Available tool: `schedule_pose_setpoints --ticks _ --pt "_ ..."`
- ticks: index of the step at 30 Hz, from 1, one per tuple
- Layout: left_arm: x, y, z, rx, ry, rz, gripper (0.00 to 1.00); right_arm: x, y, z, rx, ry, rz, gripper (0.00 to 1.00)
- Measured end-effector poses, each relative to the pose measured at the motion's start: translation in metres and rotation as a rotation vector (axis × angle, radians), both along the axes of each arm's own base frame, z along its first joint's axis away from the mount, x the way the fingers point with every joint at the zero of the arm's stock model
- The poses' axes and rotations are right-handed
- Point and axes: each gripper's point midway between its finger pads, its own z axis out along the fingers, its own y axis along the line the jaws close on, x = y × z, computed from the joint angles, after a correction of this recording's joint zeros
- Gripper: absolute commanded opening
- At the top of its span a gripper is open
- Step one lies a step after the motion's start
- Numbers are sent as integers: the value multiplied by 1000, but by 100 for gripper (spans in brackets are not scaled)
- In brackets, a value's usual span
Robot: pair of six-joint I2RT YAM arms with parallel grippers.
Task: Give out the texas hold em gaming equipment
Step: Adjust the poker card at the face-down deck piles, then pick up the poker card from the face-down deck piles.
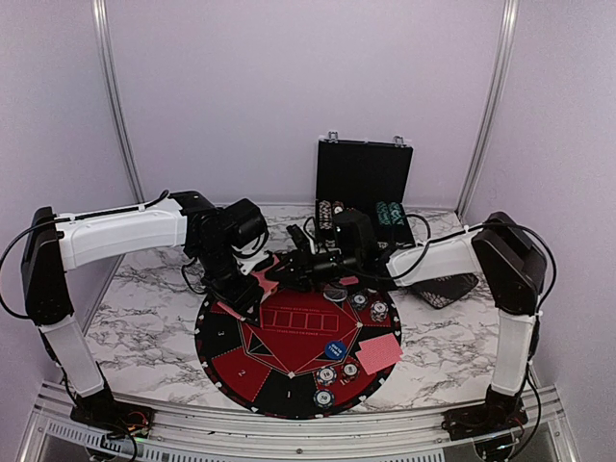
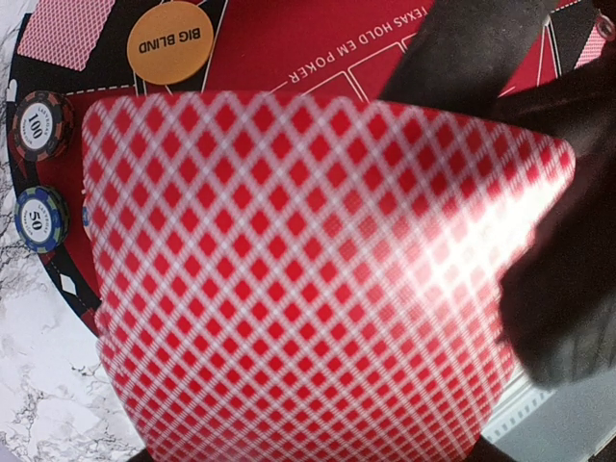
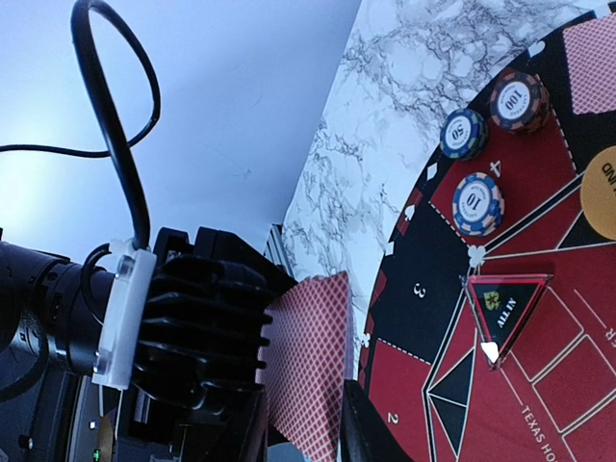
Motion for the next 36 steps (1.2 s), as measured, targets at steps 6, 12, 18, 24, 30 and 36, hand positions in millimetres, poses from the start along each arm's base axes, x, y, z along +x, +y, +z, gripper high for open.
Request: schedule_pose_setpoints --ticks 6,12,18,24,30,36 --pt "0 0 0 0 0 0 50 -2 -3 1 -2 1 -3 20" --pt "0 0 0 1 1 0 50 -4 -5 -5 -11 12 -3 17" --pt "0 0 0 1 1 0 50 -6 -6 -8 -14 27 -3 10" --pt "0 0 0 1 1 0 50 -5 -7 -8 -10 37 -7 3" --pt "0 0 0 1 1 0 50 0 -11 -5 -2 35 -19 0" --pt "0 0 0 1 1 0 50 5 -20 -3 2 41 -40 0"
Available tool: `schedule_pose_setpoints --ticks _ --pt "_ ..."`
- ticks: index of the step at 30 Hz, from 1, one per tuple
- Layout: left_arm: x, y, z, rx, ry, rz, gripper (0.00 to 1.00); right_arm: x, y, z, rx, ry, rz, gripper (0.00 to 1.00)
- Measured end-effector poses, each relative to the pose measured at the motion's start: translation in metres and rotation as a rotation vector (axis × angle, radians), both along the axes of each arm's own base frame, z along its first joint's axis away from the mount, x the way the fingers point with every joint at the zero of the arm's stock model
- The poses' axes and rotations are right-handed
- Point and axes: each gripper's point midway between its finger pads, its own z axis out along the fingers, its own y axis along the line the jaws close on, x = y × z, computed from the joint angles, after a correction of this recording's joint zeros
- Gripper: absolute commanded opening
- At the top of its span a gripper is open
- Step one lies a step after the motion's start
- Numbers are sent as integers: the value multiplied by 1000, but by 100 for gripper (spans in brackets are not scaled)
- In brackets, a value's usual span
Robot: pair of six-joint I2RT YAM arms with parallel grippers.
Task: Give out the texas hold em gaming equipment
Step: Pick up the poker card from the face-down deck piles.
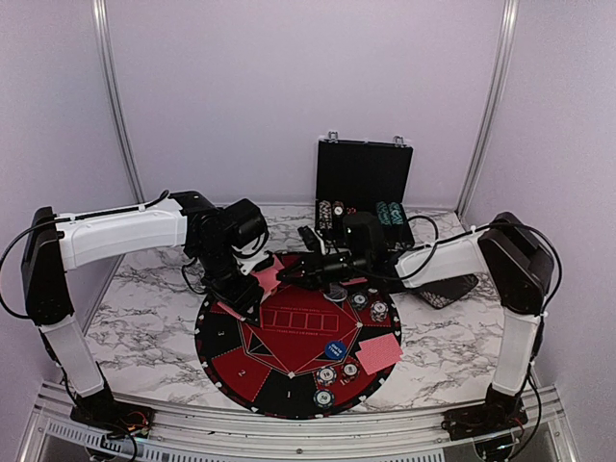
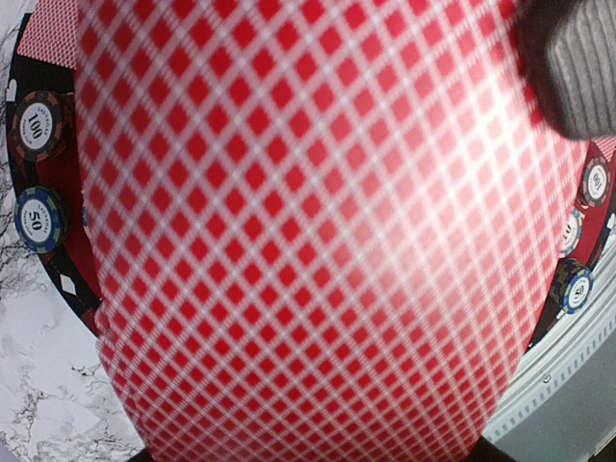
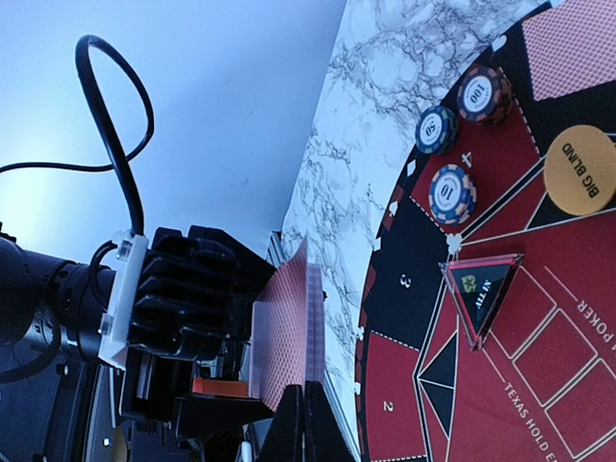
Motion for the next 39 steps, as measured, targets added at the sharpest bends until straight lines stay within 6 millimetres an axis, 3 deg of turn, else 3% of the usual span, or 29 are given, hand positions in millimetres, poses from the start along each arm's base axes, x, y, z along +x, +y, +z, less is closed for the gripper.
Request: schedule_pose_setpoints --ticks 18,30,39 --pt "0 1 -1 3 -1 3 50 14 -31 19 26 -8 -68 0" --pt "-2 11 -15 27 21 18 50 19 -61 22 12 -50 -115 0" --pt "2 27 -25 37 37 60 50 40 -99 4 -236 -277 -229 0"
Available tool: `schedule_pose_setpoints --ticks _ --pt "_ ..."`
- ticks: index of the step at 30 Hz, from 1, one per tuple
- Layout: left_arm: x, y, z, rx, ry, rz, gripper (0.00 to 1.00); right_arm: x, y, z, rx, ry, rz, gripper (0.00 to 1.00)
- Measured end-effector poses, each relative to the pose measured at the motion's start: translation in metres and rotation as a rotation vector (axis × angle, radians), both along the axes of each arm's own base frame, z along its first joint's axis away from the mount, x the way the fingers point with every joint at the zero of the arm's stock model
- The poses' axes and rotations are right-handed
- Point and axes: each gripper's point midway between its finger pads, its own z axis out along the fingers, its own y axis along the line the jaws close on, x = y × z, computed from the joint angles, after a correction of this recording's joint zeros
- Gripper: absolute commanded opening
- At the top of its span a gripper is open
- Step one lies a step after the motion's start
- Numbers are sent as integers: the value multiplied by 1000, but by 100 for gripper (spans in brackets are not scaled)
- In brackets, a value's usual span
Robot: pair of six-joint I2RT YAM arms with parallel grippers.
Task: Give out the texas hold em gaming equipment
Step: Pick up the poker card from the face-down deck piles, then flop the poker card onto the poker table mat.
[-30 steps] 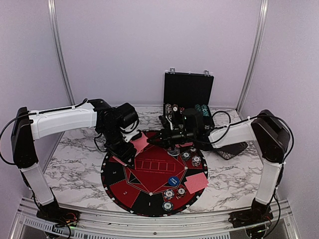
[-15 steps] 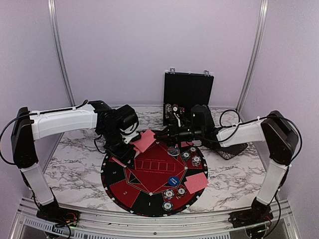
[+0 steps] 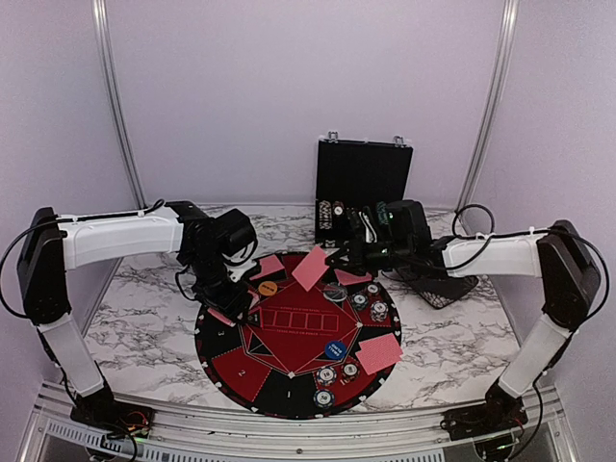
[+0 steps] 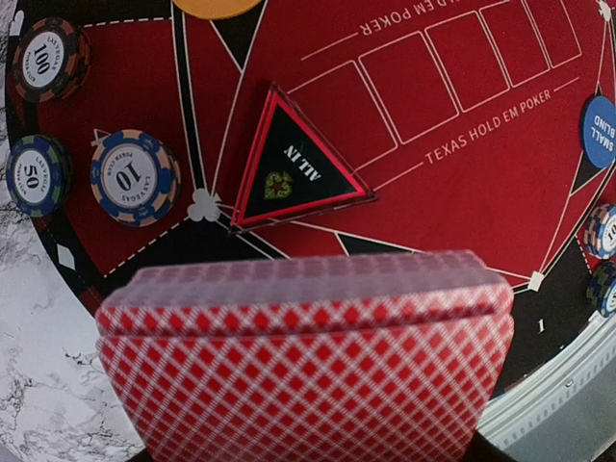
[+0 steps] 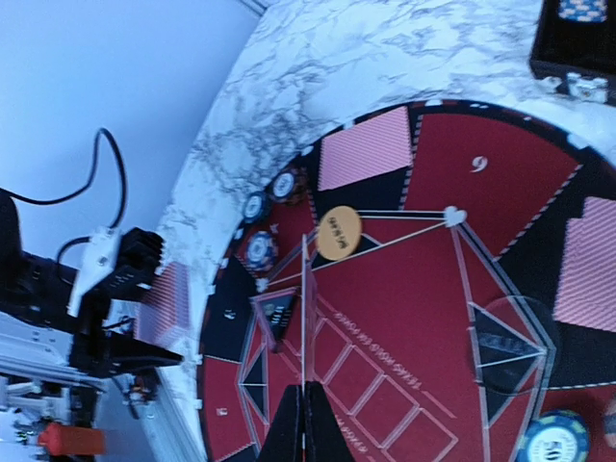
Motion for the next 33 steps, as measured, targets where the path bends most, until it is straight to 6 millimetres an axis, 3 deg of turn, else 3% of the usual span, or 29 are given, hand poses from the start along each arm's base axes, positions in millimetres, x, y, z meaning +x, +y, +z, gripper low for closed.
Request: schedule_pose_setpoints --ticks 4,7,18,27,33 --pt "4 4 -1 -7 -5 16 50 7 -18 -18 -205 -128 -52 0" --pt "5 6 -1 -9 -4 23 50 3 -20 -33 -353 -221 -51 0" --pt "5 9 -1 -15 -5 33 50 -17 9 -41 -696 -596 14 0" --pt "7 11 1 -17 -8 38 50 -44 43 -69 -874 -812 125 0" --pt "7 11 1 -18 -7 38 50 -59 54 -77 -881 -842 188 17"
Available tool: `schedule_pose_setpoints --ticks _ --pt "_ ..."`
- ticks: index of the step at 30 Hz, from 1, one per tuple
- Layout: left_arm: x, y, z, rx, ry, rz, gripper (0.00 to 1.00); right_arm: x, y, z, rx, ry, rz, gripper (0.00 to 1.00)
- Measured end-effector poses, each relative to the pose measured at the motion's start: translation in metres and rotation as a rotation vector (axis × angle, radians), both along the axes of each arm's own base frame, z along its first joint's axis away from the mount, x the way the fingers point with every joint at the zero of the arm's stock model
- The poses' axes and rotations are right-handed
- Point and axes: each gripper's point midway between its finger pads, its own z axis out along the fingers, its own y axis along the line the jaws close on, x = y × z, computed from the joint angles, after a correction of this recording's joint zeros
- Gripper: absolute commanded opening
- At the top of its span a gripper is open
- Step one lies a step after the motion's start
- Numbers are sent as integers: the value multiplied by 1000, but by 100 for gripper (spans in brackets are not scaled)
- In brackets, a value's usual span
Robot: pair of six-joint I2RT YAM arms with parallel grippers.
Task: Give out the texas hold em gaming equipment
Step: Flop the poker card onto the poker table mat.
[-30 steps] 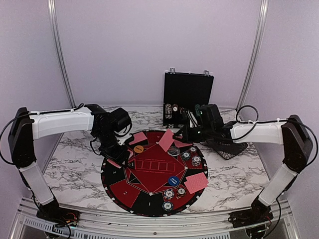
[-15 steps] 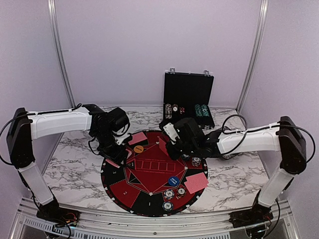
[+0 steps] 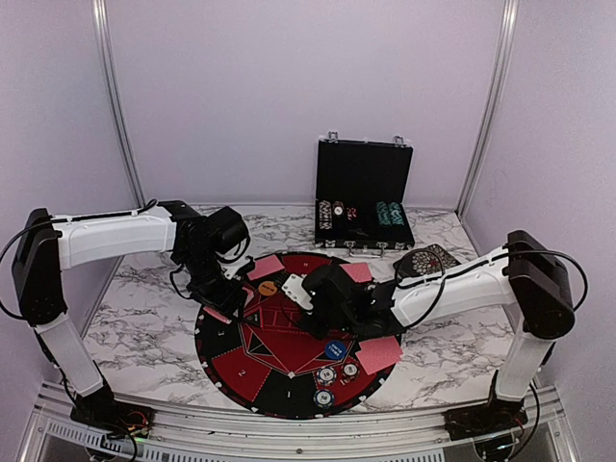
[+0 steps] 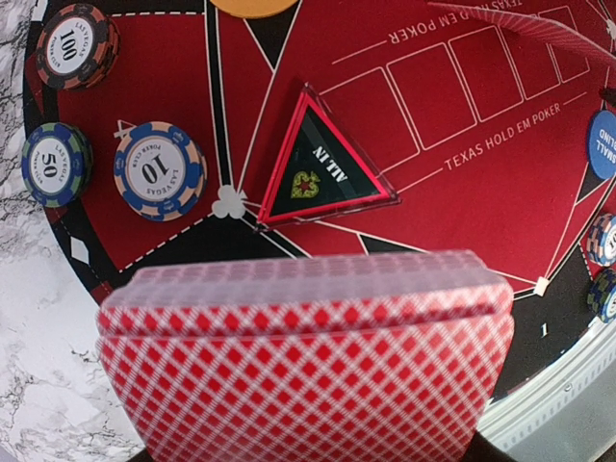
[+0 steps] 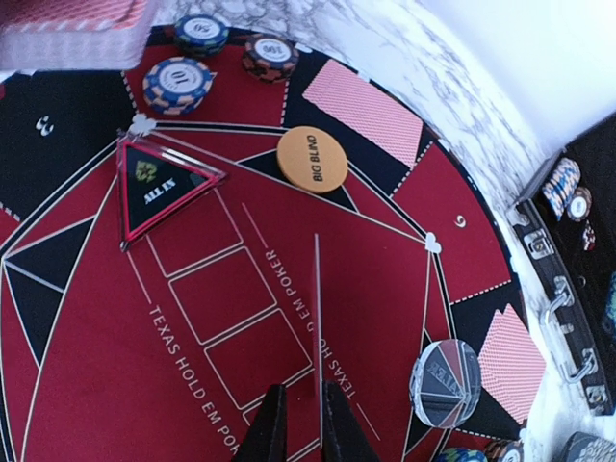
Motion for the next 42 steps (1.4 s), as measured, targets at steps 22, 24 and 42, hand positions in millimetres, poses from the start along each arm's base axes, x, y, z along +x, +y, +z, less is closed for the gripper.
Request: schedule_pose_setpoints --ticks 22,24,42 --pt "0 0 0 -2 2 0 50 -41 10 -16 116 283 83 46" --pt "0 0 0 -2 2 0 50 -34 12 -10 159 332 58 39" --pt "-1 0 0 -3 3 -1 50 18 4 -35 311 600 -236 25"
